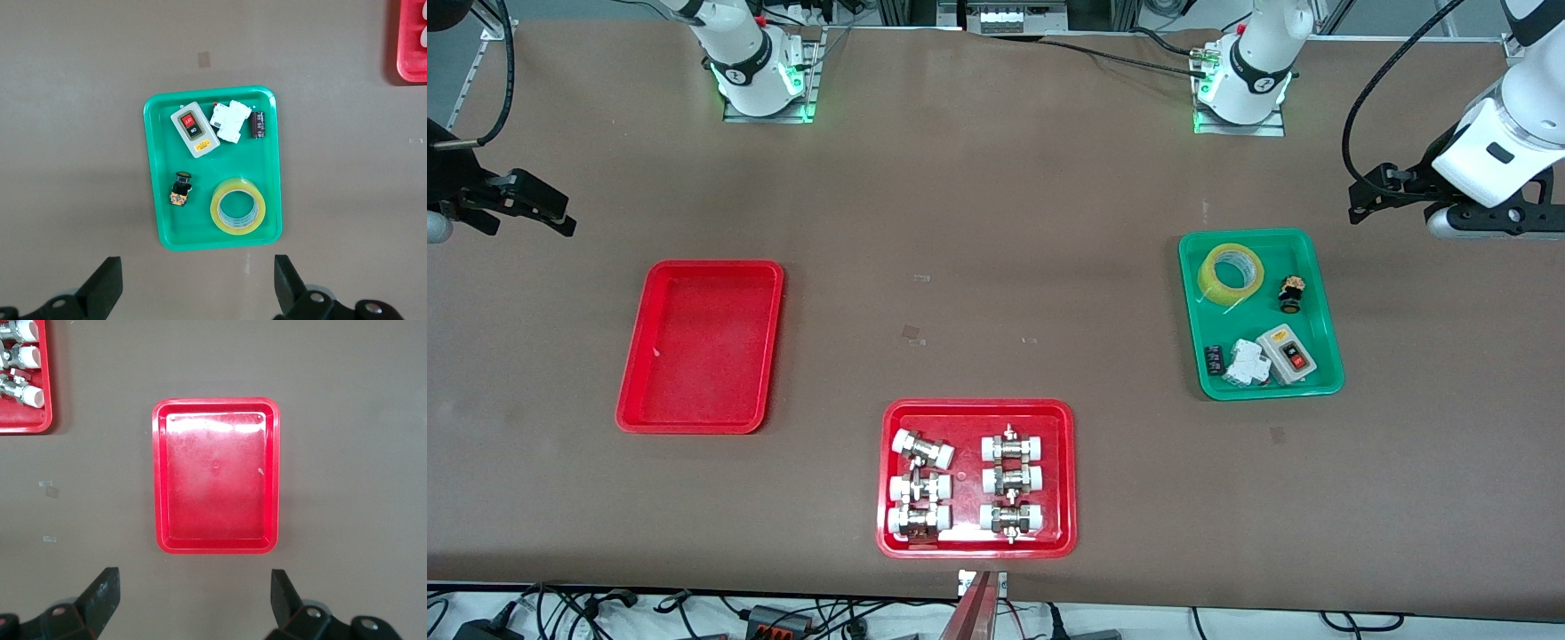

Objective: Left arm passes tape to right arm into tray
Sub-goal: 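Reach the left gripper down over the yellow tape roll in the green tray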

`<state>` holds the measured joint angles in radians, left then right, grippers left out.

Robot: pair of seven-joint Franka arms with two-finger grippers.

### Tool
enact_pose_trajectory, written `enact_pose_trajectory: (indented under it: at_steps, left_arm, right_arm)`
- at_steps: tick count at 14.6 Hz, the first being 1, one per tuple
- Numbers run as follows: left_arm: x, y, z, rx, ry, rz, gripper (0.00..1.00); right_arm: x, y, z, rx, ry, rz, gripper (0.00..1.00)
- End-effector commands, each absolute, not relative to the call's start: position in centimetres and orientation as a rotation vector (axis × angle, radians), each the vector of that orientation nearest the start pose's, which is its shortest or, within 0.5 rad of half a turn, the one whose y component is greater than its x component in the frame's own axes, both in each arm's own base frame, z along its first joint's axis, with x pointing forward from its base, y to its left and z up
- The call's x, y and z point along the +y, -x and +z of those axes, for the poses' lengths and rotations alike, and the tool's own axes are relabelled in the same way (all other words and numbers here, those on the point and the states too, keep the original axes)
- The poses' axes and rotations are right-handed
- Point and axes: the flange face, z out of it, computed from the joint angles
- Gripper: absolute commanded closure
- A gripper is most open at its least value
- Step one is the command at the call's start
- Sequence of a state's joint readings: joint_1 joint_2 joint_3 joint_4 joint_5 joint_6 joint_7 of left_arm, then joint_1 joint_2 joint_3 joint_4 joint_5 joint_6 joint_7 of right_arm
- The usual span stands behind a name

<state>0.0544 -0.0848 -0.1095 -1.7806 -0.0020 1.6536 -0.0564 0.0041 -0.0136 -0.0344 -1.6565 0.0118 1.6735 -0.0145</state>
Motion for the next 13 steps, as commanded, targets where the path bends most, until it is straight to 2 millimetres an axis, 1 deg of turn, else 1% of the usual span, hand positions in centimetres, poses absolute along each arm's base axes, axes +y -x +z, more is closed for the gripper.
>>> enact_pose_trajectory:
  at_steps: [1, 2, 4, 6, 8, 10, 11, 13]
  left_arm:
    - [-3.4, -52.7, 58.2, -0.023, 3.143, 0.054, 0.00]
    - [-3.5, -52.7, 58.2, -0.016, 3.144, 0.052, 0.00]
    - [-3.8, -53.0, 57.5, -0.016, 3.144, 0.074, 0.00]
    - [-4.0, -54.0, 55.2, 0.013, 3.142, 0.141, 0.00]
    - [-4.3, -54.7, 53.6, 0.023, 3.142, 0.177, 0.00]
    - [-4.4, -56.0, 49.9, 0.025, 3.141, 0.252, 0.00]
    - [-4.4, -56.7, 47.8, 0.025, 3.141, 0.266, 0.00]
    - [-4.9, -57.4, 42.1, 0.041, 3.135, 0.328, 0.00]
  right_arm:
    - [-1.4, -54.7, 59.4, -0.015, 3.143, -0.034, 0.00]
    - [-1.4, -54.8, 59.4, -0.015, 3.143, -0.043, 0.00]
    - [-1.4, -54.8, 59.3, -0.015, 3.143, -0.036, 0.00]
    - [-1.3, -54.9, 59.3, -0.017, 3.142, -0.041, 0.00]
    - [-1.1, -55.0, 59.2, -0.022, 3.142, -0.036, 0.00]
    - [-1.0, -55.2, 59.0, -0.019, 3.141, -0.041, 0.00]
    - [-1.0, -55.3, 59.3, -0.019, 3.138, -0.051, 0.00]
    - [-0.9, -55.6, 59.1, -0.020, 3.133, -0.058, 0.00]
